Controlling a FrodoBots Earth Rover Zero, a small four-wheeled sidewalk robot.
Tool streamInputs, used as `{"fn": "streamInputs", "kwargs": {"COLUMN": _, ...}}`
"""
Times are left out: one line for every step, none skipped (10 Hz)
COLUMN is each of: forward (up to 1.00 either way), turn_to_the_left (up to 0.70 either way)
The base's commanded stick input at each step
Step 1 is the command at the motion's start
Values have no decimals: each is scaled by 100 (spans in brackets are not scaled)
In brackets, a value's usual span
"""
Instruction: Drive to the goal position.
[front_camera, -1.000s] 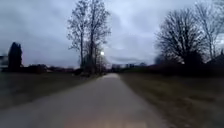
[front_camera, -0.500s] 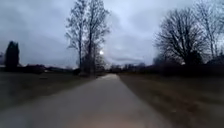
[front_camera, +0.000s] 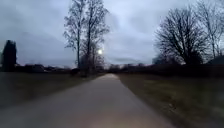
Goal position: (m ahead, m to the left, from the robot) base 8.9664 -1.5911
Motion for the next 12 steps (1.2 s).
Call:
{"fn": "streamInputs", "kwargs": {"forward": 100, "turn_to_the_left": 4}}
{"fn": "streamInputs", "kwargs": {"forward": 100, "turn_to_the_left": 4}}
{"fn": "streamInputs", "kwargs": {"forward": 100, "turn_to_the_left": 4}}
{"fn": "streamInputs", "kwargs": {"forward": 100, "turn_to_the_left": 4}}
{"fn": "streamInputs", "kwargs": {"forward": 100, "turn_to_the_left": 4}}
{"fn": "streamInputs", "kwargs": {"forward": 100, "turn_to_the_left": 4}}
{"fn": "streamInputs", "kwargs": {"forward": 100, "turn_to_the_left": 4}}
{"fn": "streamInputs", "kwargs": {"forward": 100, "turn_to_the_left": 4}}
{"fn": "streamInputs", "kwargs": {"forward": 100, "turn_to_the_left": 4}}
{"fn": "streamInputs", "kwargs": {"forward": 100, "turn_to_the_left": 4}}
{"fn": "streamInputs", "kwargs": {"forward": 100, "turn_to_the_left": 4}}
{"fn": "streamInputs", "kwargs": {"forward": 100, "turn_to_the_left": 4}}
